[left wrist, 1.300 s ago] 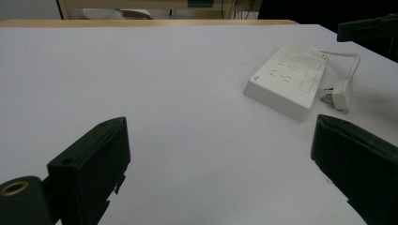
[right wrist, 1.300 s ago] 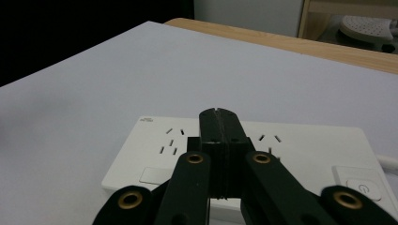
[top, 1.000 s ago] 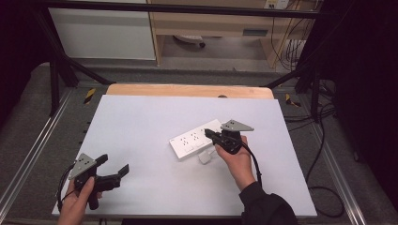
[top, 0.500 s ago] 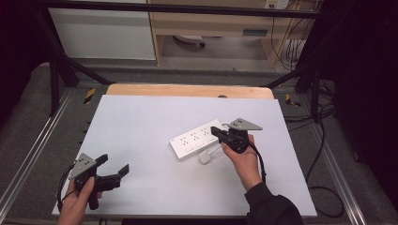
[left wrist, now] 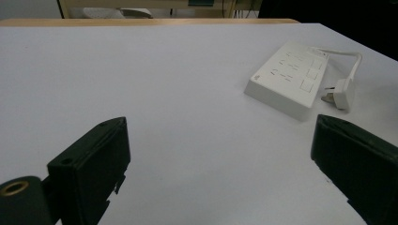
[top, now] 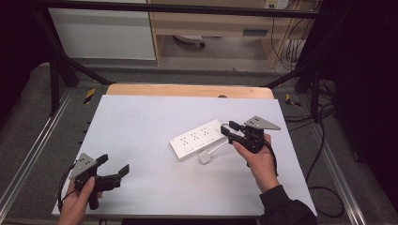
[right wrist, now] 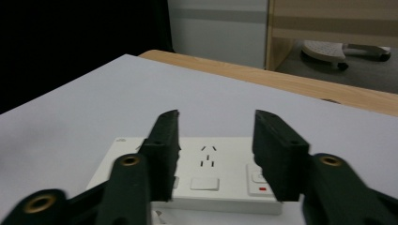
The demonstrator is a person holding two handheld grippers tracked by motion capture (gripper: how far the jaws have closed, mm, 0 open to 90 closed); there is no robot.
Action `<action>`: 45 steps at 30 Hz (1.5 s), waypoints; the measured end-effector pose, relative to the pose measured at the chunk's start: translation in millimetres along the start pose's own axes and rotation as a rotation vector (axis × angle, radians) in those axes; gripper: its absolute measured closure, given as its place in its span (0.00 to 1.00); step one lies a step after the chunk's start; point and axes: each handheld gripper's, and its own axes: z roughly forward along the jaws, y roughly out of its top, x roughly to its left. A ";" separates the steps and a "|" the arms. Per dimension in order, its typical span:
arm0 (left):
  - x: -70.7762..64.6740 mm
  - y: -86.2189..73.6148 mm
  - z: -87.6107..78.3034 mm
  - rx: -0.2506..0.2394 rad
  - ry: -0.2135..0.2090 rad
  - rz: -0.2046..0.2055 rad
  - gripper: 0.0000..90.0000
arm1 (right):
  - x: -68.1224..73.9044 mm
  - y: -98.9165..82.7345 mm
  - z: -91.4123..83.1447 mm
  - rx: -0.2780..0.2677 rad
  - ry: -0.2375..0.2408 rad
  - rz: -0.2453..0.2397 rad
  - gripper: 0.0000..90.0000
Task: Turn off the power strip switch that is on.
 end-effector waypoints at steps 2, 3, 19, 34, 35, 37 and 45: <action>0.0 0.0 -0.1 -0.001 0.000 0.000 0.05 | -3.3 1.8 -4.2 0.007 -0.009 0.015 0.40; 0.0 -0.1 0.0 0.001 -0.001 -0.001 0.05 | -4.6 2.5 -6.5 0.013 -0.008 0.037 0.34; 0.5 -0.4 0.1 0.004 0.002 -0.002 0.05 | -13.2 5.6 -36.0 -0.008 -0.076 0.039 0.05; 1.6 -0.4 -0.7 -0.003 0.002 -0.004 0.05 | -26.1 -5.4 -56.9 -0.075 -0.091 0.022 0.03; 1.5 -0.3 -0.6 -0.003 0.002 -0.002 0.05 | -27.2 -5.9 -58.7 -0.077 -0.095 0.019 0.03; 0.8 -0.2 -0.6 -0.004 -0.001 -0.003 0.05 | -29.6 -7.2 -63.7 -0.080 -0.100 0.023 0.03; 1.2 -0.1 -0.7 0.000 0.002 0.000 0.05 | -39.2 -18.6 -81.7 -0.086 -0.131 0.016 0.03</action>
